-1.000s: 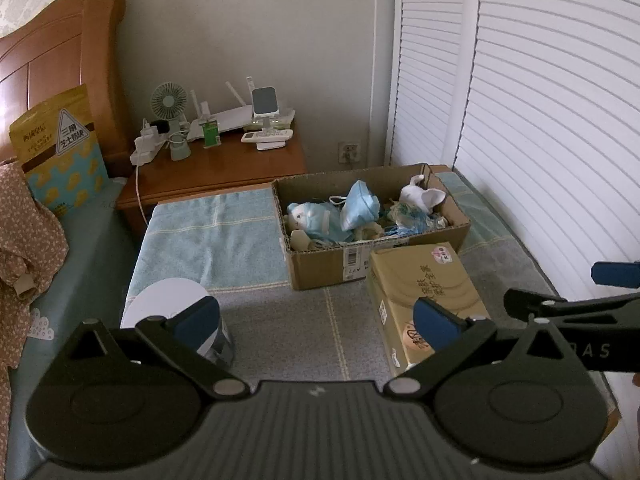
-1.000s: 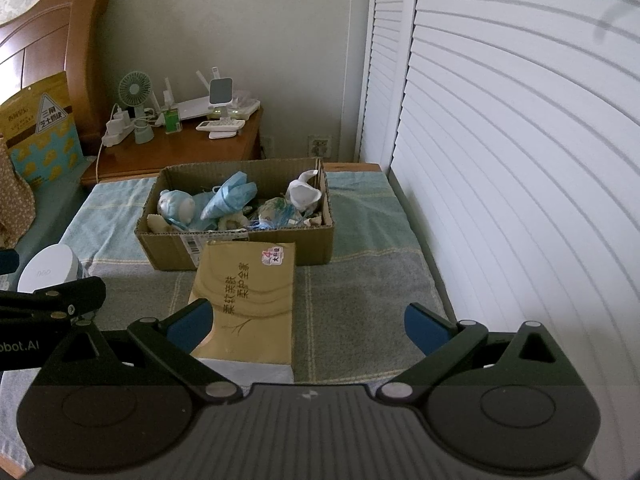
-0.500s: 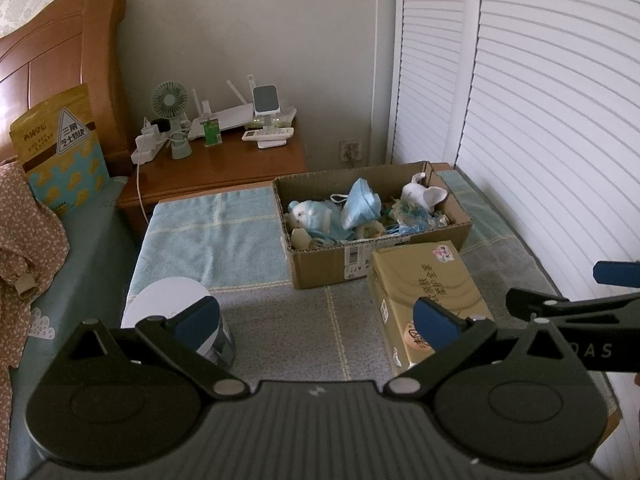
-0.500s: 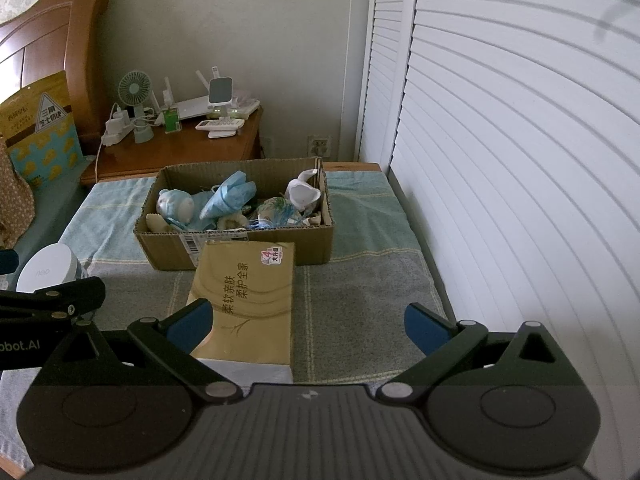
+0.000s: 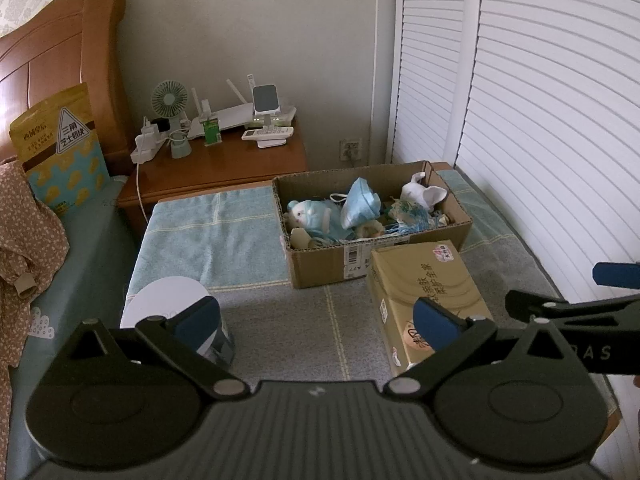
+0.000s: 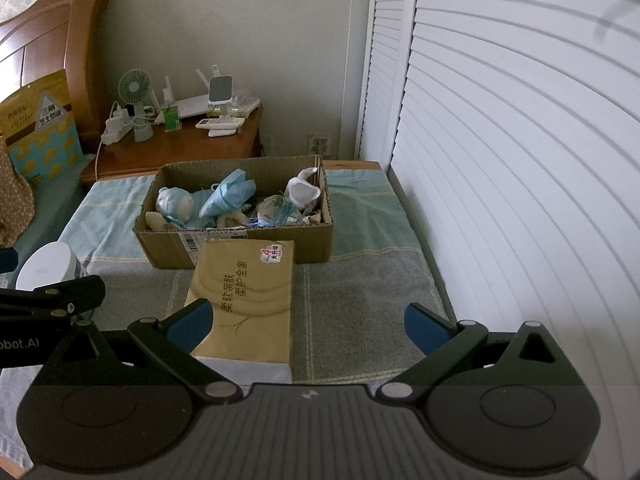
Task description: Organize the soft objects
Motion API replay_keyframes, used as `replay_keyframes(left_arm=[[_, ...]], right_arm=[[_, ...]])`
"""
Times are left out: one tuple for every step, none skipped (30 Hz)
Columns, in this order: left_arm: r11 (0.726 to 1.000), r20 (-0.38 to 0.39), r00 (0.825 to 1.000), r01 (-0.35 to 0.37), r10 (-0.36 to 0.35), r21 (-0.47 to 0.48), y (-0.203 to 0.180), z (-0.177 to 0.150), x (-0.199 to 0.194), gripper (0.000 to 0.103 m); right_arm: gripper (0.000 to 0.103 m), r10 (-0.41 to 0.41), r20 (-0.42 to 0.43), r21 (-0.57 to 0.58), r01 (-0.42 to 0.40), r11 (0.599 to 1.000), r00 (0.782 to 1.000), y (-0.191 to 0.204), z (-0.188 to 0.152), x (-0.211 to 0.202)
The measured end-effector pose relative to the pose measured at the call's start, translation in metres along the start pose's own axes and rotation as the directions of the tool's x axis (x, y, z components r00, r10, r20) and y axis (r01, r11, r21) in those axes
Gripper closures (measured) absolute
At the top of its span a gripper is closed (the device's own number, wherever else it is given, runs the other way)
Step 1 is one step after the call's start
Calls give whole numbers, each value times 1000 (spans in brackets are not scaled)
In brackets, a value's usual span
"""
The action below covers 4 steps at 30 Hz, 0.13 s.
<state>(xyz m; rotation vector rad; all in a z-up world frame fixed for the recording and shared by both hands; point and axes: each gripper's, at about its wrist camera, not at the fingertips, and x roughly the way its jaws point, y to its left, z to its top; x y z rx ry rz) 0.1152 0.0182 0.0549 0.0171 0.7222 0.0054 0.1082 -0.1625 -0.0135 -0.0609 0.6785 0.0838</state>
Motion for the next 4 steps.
replay_keyframes(left_arm=[[1000, 0, 1000, 0, 0, 0, 0, 0, 0, 1], [1000, 0, 1000, 0, 0, 0, 0, 0, 0, 1], [1000, 0, 1000, 0, 0, 0, 0, 0, 0, 1], [1000, 0, 1000, 1, -1, 0, 0, 0, 0, 1]], right_arm=[[0, 0, 0, 0, 0, 1000, 1000, 0, 0, 0], [0, 0, 0, -1, 0, 1000, 1000, 0, 0, 0], [0, 0, 0, 1, 0, 1000, 1000, 0, 0, 0], [0, 0, 0, 0, 0, 1000, 1000, 0, 0, 0]])
